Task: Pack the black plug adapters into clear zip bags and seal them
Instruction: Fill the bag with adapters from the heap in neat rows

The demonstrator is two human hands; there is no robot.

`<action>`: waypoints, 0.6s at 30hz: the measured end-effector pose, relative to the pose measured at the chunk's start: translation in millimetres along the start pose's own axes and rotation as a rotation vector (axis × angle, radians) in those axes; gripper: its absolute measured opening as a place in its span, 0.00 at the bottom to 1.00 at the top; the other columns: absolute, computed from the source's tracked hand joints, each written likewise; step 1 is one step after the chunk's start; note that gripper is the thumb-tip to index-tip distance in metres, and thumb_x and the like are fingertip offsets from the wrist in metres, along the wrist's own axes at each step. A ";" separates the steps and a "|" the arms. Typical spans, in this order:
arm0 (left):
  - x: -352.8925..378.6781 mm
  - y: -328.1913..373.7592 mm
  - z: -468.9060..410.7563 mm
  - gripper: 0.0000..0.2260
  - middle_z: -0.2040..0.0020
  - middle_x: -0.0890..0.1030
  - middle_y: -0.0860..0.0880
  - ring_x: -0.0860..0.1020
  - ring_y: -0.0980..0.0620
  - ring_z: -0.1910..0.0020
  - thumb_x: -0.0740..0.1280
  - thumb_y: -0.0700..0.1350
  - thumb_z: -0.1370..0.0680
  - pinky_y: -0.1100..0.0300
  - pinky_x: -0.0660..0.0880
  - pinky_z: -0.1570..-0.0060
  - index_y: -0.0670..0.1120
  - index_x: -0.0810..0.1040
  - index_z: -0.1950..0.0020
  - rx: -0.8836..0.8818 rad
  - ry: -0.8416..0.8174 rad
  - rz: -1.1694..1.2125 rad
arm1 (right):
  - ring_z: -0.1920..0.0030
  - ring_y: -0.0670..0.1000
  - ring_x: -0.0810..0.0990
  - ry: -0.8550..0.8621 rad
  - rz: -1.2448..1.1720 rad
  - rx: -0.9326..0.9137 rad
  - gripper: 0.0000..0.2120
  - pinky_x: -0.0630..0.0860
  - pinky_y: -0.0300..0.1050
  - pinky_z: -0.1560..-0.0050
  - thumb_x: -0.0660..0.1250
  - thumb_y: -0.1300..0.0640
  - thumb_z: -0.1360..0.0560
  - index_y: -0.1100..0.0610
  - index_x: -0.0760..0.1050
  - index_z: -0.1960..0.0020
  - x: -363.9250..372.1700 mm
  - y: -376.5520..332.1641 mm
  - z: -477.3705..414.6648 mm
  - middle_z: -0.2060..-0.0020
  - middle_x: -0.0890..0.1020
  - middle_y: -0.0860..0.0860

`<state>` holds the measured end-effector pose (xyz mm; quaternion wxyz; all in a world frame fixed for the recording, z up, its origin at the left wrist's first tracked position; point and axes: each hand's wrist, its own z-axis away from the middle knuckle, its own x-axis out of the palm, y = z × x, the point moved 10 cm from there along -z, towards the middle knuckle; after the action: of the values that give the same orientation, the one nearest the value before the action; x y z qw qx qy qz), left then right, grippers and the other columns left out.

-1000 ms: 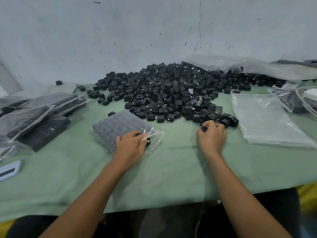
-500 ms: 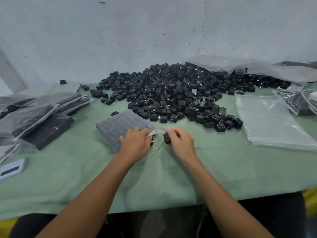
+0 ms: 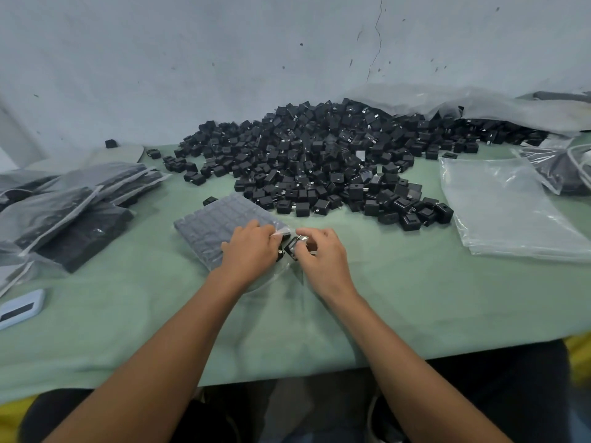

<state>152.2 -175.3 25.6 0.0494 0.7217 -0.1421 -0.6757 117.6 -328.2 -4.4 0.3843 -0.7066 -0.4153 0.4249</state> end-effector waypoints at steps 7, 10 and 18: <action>5.6 -0.4 11.2 0.12 0.45 0.72 0.49 0.70 0.44 0.41 0.54 0.54 0.17 0.40 0.67 0.38 0.51 0.74 0.44 0.003 0.062 -0.051 | 0.55 0.46 0.81 0.014 -0.069 0.013 0.02 0.79 0.51 0.49 0.71 0.53 0.25 0.49 0.78 0.55 -4.2 5.0 -0.3 0.56 0.82 0.47; 5.3 -1.6 10.1 0.10 0.45 0.73 0.50 0.70 0.45 0.42 0.56 0.55 0.18 0.40 0.67 0.38 0.52 0.73 0.45 -0.001 0.081 -0.042 | 0.57 0.43 0.79 0.033 -0.032 -0.004 0.03 0.78 0.48 0.52 0.71 0.54 0.25 0.49 0.77 0.56 -4.3 2.0 -0.3 0.57 0.81 0.44; 6.3 -1.5 9.2 0.09 0.44 0.73 0.50 0.70 0.45 0.41 0.58 0.54 0.18 0.38 0.67 0.37 0.53 0.74 0.44 0.022 0.090 -0.034 | 0.55 0.46 0.77 -0.031 0.223 -0.137 0.04 0.76 0.45 0.51 0.70 0.57 0.23 0.51 0.75 0.55 11.7 -9.6 2.6 0.53 0.74 0.45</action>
<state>143.6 -174.5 18.4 0.0363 0.7542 -0.1352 -0.6416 116.1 -313.6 0.0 0.2787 -0.7664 -0.3682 0.4466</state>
